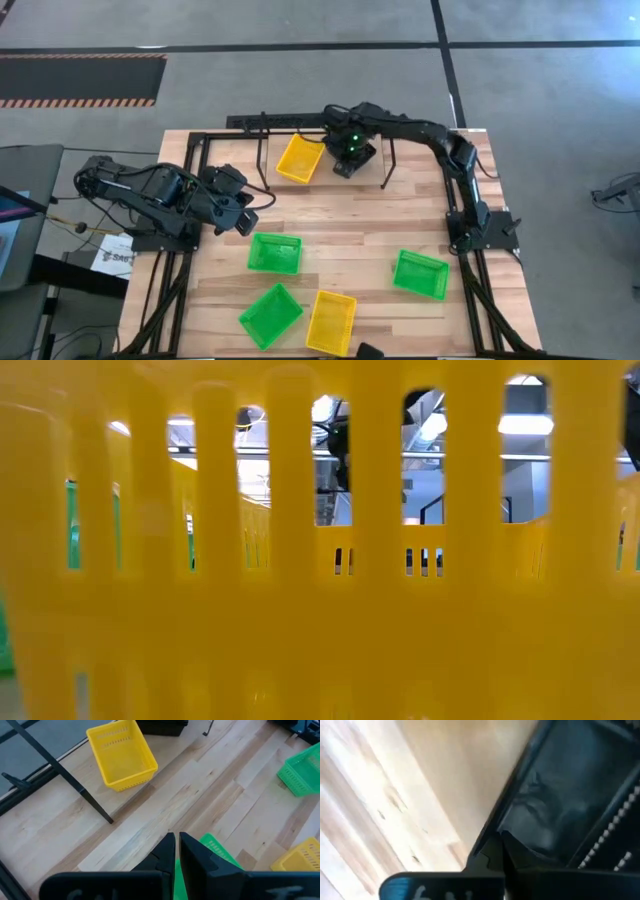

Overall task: Stack baskets on shelf by color
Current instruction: Stack the black bin on the top of the other black bins on the shelf

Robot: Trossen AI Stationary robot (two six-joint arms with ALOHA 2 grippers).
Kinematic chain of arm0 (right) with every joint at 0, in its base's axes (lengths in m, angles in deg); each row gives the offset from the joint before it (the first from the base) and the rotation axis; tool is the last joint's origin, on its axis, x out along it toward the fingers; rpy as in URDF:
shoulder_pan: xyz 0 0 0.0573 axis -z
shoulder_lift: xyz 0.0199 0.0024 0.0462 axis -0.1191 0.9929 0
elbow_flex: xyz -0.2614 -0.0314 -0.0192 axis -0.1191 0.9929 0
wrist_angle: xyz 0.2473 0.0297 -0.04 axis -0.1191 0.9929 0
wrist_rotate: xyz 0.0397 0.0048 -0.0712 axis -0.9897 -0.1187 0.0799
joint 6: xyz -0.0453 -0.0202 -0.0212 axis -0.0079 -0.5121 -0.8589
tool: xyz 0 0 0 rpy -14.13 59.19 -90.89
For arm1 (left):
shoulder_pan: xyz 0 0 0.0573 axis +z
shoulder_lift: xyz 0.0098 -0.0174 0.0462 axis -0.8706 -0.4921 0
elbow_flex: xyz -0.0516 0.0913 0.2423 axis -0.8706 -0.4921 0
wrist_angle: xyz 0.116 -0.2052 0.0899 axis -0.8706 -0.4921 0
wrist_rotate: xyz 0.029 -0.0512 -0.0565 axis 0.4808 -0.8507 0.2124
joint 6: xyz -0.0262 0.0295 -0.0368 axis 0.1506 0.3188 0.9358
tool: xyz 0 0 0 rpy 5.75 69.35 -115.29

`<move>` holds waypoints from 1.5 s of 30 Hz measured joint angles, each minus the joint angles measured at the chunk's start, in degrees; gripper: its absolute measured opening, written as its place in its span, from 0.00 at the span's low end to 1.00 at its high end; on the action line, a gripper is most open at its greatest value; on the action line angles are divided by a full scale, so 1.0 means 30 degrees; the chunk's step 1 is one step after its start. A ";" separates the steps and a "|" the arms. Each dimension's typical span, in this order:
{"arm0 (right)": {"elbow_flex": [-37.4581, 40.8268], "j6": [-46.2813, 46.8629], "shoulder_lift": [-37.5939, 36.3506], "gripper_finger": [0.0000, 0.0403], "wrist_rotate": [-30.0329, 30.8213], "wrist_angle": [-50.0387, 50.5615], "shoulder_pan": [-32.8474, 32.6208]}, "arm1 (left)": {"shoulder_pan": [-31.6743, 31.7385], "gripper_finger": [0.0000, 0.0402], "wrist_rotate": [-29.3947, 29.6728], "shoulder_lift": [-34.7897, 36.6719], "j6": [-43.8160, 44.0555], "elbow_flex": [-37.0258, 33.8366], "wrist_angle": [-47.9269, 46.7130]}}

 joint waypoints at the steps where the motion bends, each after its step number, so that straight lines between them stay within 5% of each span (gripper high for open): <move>1: 0.0000 0.0260 0.0000 0.00 -0.0017 -0.0237 -0.0206 | 0.0000 0.03 -0.0007 0.0000 -0.0004 0.0000 -0.0001; 12: -0.0015 0.2127 0.0000 0.00 -0.0063 -0.2945 -0.1561 | 0.0000 0.03 -0.0198 0.0000 -0.0076 0.0000 -0.0006; 45: -0.0019 0.1791 0.0000 0.00 0.3520 0.0100 0.2979 | 0.0000 0.03 -0.0444 0.0004 0.0189 0.0000 -0.0006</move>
